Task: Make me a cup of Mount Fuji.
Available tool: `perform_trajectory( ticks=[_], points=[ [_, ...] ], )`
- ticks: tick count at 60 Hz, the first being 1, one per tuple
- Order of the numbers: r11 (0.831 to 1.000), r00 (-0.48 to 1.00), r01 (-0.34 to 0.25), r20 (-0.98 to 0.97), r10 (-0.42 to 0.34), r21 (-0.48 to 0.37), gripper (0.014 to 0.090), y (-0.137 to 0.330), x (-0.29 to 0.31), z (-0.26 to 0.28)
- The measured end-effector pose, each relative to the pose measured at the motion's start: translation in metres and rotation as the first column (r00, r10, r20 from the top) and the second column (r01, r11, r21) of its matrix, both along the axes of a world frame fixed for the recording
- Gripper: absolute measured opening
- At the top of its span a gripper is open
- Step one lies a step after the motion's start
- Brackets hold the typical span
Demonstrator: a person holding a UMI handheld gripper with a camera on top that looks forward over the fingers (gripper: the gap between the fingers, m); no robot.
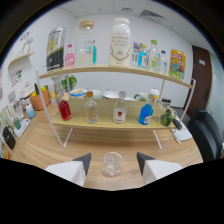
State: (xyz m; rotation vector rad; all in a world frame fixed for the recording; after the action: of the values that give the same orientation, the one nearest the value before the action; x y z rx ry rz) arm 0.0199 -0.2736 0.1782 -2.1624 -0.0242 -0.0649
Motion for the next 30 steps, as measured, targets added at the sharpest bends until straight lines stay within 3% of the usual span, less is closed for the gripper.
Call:
perform_trajectory(
  ticks=[10, 19, 30],
  points=[
    [1.0, 1.0, 0.017, -0.003, -0.017, 0.019, 0.0854, -0.008, 0.001, 0.004],
    [0.994, 0.999, 0.011, -0.031, -0.008, 0.105, 0.0849, -0.022, -0.016, 0.007],
    [0.964, 0.998, -0.031, -0.052, 0.046, 0.263, 0.085, 0.008, -0.056, 0.032]
  ],
)
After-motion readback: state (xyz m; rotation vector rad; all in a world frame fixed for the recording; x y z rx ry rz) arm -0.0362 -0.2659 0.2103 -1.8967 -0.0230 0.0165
